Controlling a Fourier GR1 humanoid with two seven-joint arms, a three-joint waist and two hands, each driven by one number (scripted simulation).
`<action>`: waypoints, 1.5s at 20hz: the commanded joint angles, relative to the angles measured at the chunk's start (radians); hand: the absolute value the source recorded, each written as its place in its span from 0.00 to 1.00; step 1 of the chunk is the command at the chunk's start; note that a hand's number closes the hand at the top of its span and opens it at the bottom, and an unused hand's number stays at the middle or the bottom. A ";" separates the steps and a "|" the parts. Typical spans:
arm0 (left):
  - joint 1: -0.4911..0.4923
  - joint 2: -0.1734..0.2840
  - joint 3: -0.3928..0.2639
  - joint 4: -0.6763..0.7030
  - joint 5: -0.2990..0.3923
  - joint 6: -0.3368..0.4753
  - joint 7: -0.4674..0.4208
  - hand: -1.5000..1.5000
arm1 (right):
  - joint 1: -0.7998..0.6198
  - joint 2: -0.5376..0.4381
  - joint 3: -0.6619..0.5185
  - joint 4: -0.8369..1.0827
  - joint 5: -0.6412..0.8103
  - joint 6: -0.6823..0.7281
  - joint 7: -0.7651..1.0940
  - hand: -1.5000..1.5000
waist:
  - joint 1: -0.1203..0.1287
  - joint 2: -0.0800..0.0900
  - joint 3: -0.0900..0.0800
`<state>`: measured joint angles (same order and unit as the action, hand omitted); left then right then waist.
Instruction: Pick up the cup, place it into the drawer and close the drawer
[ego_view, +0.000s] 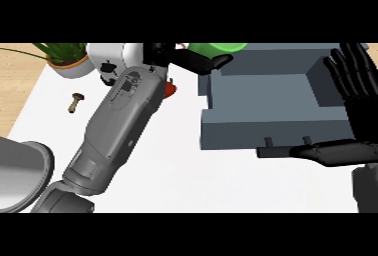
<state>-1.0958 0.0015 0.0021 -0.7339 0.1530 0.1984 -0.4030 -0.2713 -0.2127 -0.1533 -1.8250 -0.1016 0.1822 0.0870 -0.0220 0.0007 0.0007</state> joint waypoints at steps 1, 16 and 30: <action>-0.156 -0.001 -0.072 0.111 0.060 0.104 0.104 1.00 | -0.051 0.038 0.067 0.034 0.054 -0.031 0.016 0.00 | -0.020 0.008 0.000; -0.237 -0.001 -0.301 0.440 0.133 0.053 0.193 1.00 | -0.071 0.019 0.046 0.038 -0.011 0.031 -0.028 0.00 | -0.122 0.035 0.002; -0.156 -0.001 -0.306 0.339 0.341 0.047 0.048 0.00 | -0.154 0.024 0.158 0.076 -0.160 0.237 -0.037 1.00 | -0.194 0.057 0.000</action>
<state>-1.2707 0.0000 -0.3192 -0.3524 0.4255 0.2645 -0.2959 -0.4118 -0.1802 -0.0337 -1.7600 -0.2080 0.3286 0.0680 -0.2088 0.0541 0.0014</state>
